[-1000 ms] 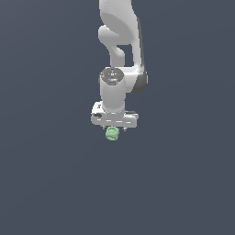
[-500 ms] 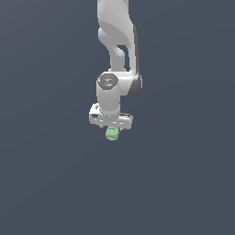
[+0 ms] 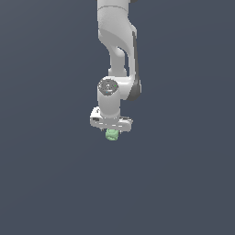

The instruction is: Pick up the object and move it to a goal position.

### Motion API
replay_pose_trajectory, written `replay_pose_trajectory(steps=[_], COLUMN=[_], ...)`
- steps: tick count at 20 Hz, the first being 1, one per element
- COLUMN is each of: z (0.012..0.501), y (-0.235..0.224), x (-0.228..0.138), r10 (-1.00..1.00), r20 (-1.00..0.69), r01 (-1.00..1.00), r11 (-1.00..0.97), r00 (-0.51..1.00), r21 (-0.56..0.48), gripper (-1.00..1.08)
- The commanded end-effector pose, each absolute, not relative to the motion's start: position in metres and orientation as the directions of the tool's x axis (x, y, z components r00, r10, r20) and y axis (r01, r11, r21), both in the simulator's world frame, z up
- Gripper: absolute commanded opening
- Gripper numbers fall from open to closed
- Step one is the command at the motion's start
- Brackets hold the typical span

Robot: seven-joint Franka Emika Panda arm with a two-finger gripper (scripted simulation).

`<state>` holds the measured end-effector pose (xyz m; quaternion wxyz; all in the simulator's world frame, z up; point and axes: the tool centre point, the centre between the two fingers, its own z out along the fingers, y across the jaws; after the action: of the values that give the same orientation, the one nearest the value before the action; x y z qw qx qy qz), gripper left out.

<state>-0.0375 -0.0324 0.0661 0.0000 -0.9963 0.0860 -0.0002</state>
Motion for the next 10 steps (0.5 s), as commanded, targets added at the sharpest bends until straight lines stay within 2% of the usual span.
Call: replay_pose_trajectory(steps=[1, 8, 9, 10], z=[0.053, 0.039, 0.039, 0.039], y=[-0.032, -0.033, -0.033, -0.033], x=[-0.038, -0.038, -0.038, -0.038], r10=[-0.172, -0.173, -0.173, -0.173], r20=[0.0, 0.0, 0.0, 0.0], r01=[-0.172, -0.173, -0.173, -0.173], r11=[-0.985, -0.985, -0.985, -0.985], r00=[0.985, 0.985, 0.985, 0.985], r21=[0.0, 0.0, 0.0, 0.0], gripper=[1.0, 1.0, -1.0, -1.0])
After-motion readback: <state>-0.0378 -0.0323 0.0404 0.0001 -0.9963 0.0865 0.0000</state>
